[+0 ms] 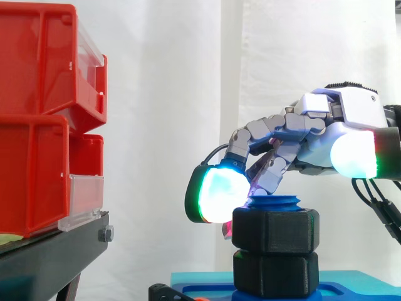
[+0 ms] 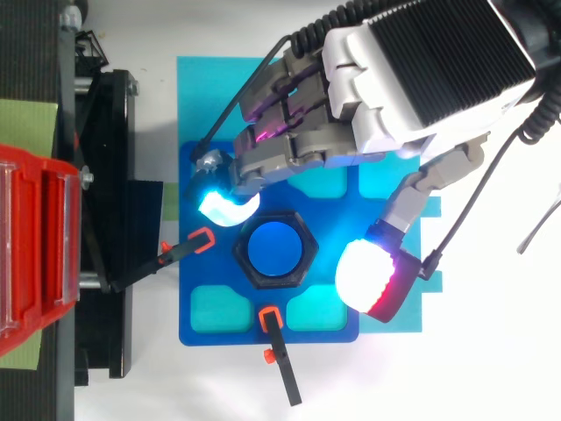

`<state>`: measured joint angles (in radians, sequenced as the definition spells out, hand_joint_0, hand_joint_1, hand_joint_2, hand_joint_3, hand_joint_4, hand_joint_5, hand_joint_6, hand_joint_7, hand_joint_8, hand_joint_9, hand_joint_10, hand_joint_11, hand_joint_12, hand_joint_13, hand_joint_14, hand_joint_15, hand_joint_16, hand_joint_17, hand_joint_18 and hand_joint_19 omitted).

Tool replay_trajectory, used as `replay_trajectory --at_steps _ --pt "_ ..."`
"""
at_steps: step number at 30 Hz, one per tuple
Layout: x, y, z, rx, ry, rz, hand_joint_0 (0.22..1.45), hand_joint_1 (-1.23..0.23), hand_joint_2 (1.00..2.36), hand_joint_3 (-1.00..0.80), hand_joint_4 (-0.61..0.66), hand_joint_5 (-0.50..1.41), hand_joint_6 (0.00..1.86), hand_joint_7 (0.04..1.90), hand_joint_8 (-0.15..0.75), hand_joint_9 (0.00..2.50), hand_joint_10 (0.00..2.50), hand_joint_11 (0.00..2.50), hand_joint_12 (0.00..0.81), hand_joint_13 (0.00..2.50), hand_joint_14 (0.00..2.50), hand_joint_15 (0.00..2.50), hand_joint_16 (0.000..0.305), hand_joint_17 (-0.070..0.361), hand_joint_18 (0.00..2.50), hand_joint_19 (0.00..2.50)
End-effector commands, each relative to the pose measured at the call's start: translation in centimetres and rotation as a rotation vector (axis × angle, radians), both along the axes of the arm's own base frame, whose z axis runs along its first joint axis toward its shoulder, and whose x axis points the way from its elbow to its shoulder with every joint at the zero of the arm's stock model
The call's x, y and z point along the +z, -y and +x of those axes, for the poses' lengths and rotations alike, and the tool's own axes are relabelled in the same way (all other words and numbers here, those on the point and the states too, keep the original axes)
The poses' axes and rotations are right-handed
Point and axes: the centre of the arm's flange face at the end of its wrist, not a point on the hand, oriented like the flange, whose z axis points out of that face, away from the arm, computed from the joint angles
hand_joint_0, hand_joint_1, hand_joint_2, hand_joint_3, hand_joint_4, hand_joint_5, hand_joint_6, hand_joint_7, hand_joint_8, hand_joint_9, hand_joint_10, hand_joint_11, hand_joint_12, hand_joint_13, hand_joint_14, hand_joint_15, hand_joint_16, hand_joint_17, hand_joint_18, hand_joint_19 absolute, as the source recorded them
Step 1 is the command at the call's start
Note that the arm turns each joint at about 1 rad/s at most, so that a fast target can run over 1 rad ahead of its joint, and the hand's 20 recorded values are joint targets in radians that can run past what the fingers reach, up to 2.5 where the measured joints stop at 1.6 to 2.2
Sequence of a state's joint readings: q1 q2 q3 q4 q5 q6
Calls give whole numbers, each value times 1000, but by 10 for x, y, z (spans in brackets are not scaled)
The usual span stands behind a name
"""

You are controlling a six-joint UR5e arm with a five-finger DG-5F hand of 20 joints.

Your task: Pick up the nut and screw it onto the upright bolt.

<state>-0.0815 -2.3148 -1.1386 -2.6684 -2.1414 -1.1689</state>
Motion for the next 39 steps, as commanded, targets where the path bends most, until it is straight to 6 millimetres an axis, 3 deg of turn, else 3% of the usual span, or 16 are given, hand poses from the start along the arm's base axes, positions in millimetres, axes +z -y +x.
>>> replay_trajectory --at_steps 1,13,25,30,33,34,35,39 --pt "0 0 0 2 1 0 493 -390 1000 -500 278 -133 503 804 294 905 0 0 304 829 1 0 36 81 691 284" --pt "-1 2 -1 -1 -2 -5 495 -437 1000 -500 325 -98 503 878 305 941 0 0 310 840 1 12 36 81 696 311" --pt "-1 10 -3 -5 -2 -7 488 -339 1000 -500 307 0 505 1166 323 1112 0 0 313 871 1 36 37 83 698 320" --pt "0 15 -4 -5 -1 -8 492 -394 1000 -500 176 58 511 1460 327 1366 0 12 293 986 2 52 36 82 785 325" --pt "0 19 -5 -7 -1 -8 493 -404 1000 -500 118 57 583 1319 297 1502 0 64 274 1066 2 69 35 80 864 365" --pt "-1 20 -6 -9 -2 -8 493 -405 1000 -500 104 60 588 1304 277 1534 3 73 268 1088 2 72 35 79 890 367" --pt "0 20 -6 -9 0 -10 494 -409 1000 -500 91 69 582 1307 200 1665 3 120 254 1116 1 68 33 75 907 361" --pt "-1 22 -6 -12 2 -14 497 -399 1000 -500 70 83 572 1309 162 1852 8 218 228 1189 1 57 28 63 922 320"
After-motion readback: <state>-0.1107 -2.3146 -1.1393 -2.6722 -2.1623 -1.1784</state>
